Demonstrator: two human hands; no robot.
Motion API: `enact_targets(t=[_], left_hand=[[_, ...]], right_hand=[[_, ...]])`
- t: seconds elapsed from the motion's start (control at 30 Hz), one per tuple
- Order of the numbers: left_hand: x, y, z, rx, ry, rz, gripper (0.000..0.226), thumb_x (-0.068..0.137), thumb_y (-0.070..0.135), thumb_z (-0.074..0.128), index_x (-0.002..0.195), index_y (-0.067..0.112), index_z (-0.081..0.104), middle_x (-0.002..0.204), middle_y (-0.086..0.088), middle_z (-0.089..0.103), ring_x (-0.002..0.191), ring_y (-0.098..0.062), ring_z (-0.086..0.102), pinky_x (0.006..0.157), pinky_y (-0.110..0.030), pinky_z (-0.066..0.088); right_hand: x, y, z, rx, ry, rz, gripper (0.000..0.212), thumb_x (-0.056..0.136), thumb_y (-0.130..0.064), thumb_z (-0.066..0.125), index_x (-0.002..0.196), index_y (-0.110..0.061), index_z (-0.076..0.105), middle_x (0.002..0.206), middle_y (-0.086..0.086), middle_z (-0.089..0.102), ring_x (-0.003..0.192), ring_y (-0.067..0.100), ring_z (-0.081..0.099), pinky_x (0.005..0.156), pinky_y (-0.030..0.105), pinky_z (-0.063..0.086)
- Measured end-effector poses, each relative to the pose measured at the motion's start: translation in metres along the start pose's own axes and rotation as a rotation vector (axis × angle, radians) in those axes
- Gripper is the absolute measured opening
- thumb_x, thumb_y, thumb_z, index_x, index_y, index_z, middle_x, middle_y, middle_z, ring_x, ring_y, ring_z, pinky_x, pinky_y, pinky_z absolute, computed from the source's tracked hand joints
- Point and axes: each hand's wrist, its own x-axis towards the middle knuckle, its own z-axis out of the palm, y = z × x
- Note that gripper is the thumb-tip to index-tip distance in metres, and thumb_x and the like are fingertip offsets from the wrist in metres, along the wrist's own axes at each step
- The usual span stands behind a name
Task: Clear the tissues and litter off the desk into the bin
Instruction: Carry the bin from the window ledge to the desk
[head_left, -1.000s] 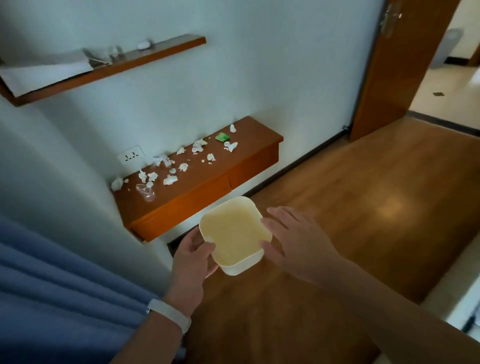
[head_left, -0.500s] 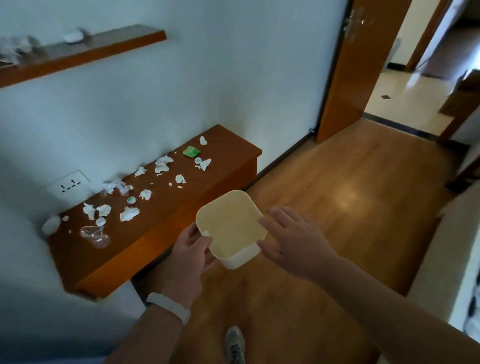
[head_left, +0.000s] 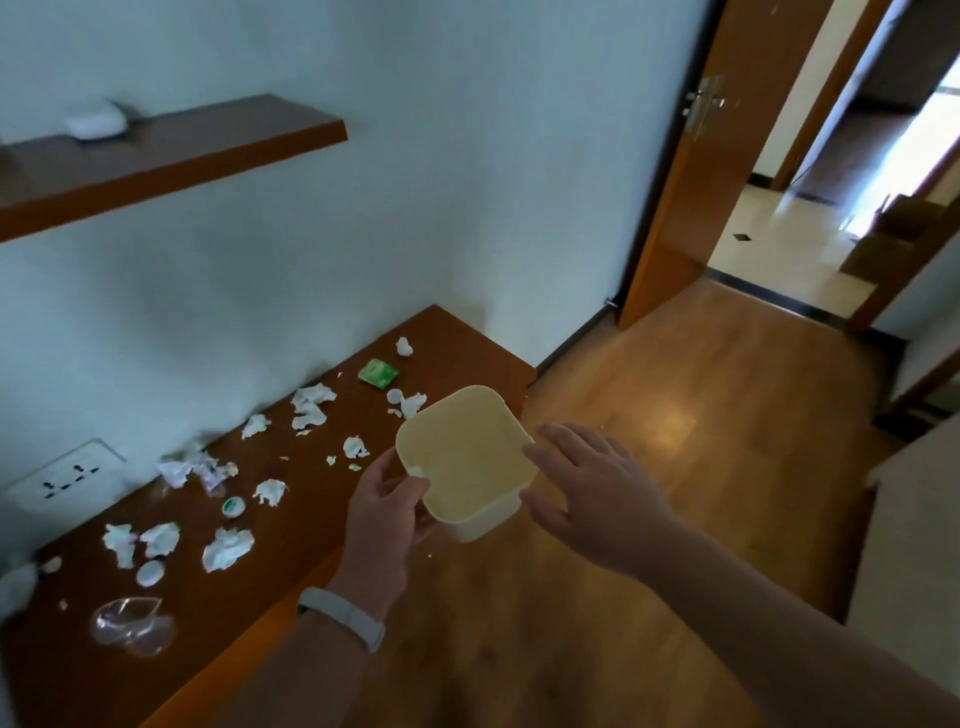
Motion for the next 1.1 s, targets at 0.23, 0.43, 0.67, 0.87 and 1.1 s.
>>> enact_targets(t=[0.23,0.43,0.67,0.87,1.1], left_hand=[[0.062,0.014,0.041,0.029,0.012,-0.034,0.048,0.086,0.007,0.063,0.125,0.035,0.055,0.115,-0.004,0.063,0.104,-0.025,0.063,0.077,-0.048,0.058],[0.118,0.026,0.102,-0.008,0.138,-0.021,0.046,0.088,0.01,0.063,0.127,0.033,0.055,0.114,-0.003,0.062,0.101,-0.024,0.064,0.078,-0.047,0.058],[0.171,0.053,0.186,-0.068,0.258,0.012,0.046,0.088,0.004,0.061,0.125,0.03,0.054,0.114,-0.007,0.065,0.1,-0.029,0.066,0.076,-0.047,0.059],[0.206,0.067,0.219,-0.101,0.384,0.031,0.043,0.087,0.0,0.062,0.112,0.034,0.059,0.103,-0.004,0.067,0.094,-0.026,0.068,0.066,-0.041,0.06],[0.255,0.083,0.217,-0.069,0.437,0.068,0.042,0.084,0.001,0.065,0.108,0.036,0.063,0.093,-0.002,0.072,0.081,-0.021,0.072,0.064,-0.039,0.059]], right_hand=[[0.066,0.052,0.017,0.026,0.046,-0.029,0.054,0.093,-0.059,0.027,0.129,-0.026,0.05,0.133,-0.002,0.053,0.126,0.021,0.044,0.101,0.04,0.032],[0.141,0.126,0.033,0.07,0.022,-0.119,0.054,0.093,-0.06,0.026,0.128,-0.027,0.049,0.133,-0.005,0.052,0.126,0.017,0.043,0.1,0.039,0.032],[0.234,0.223,0.031,0.105,0.015,-0.283,0.051,0.096,-0.059,0.023,0.129,-0.028,0.046,0.135,-0.003,0.05,0.126,0.017,0.042,0.099,0.037,0.03],[0.291,0.268,0.039,0.179,-0.003,-0.373,0.05,0.095,-0.058,0.029,0.13,-0.027,0.047,0.137,0.0,0.05,0.128,0.02,0.042,0.102,0.04,0.033],[0.341,0.271,0.056,0.214,-0.016,-0.443,0.048,0.094,-0.054,0.037,0.126,-0.023,0.053,0.133,0.003,0.054,0.124,0.021,0.045,0.099,0.04,0.037]])
